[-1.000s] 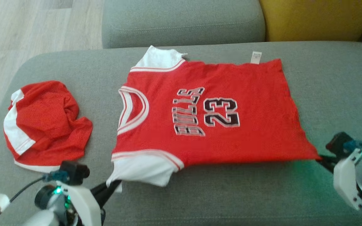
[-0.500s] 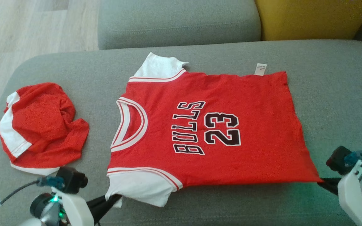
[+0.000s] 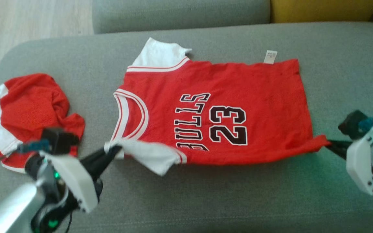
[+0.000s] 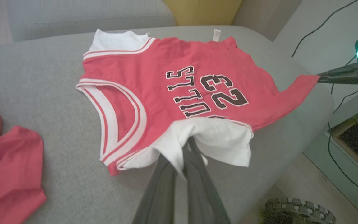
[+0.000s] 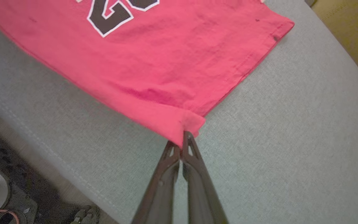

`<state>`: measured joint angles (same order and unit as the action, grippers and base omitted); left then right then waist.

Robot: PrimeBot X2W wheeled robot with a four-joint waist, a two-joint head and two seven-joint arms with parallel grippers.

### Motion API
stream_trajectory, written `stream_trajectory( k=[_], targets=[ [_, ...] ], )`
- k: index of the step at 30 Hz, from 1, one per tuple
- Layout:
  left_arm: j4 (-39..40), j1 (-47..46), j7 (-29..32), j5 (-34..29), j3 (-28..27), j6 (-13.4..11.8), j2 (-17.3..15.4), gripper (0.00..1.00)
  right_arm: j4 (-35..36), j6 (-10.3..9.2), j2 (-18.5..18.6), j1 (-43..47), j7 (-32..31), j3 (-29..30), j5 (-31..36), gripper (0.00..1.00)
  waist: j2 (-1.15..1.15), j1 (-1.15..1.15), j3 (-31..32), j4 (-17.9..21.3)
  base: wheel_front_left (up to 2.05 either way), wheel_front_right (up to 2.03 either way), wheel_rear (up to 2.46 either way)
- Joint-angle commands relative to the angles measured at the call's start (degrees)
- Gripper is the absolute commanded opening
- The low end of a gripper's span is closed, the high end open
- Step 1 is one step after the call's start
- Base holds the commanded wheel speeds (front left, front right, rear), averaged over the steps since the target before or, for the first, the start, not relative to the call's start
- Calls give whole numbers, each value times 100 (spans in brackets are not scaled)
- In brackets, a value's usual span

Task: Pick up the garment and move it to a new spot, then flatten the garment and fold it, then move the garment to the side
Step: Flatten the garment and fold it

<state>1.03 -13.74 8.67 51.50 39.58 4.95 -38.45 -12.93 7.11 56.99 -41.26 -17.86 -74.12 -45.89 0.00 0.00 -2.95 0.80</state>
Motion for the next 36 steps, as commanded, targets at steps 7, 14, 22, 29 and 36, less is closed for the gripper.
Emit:
stream_trajectory(
  k=[7,14,22,29,36],
  targets=[
    [-365,-1222,-136,-385,-317,1,128,0,-529,37,-225,-453,72,85,362,0,0,0,-463,126,0,0,0],
    [-1103,-1862,-124,-599,-250,12,416,0,-1018,37,-658,-754,190,79,572,0,0,0,-858,267,0,0,0],
    [-1935,-2272,-106,-702,-164,3,673,0,-1500,37,-1013,-911,454,78,688,0,0,0,-1119,279,0,0,0],
    [-2498,-2577,-475,-852,-211,-188,982,100,-2024,37,-1185,-1136,932,150,417,100,0,0,-1153,214,0,0,0],
    [-2763,-2717,-1332,-876,-546,-536,1268,100,-2852,37,-1555,-1145,1697,748,-30,100,0,0,-940,139,0,0,0]
  ],
)
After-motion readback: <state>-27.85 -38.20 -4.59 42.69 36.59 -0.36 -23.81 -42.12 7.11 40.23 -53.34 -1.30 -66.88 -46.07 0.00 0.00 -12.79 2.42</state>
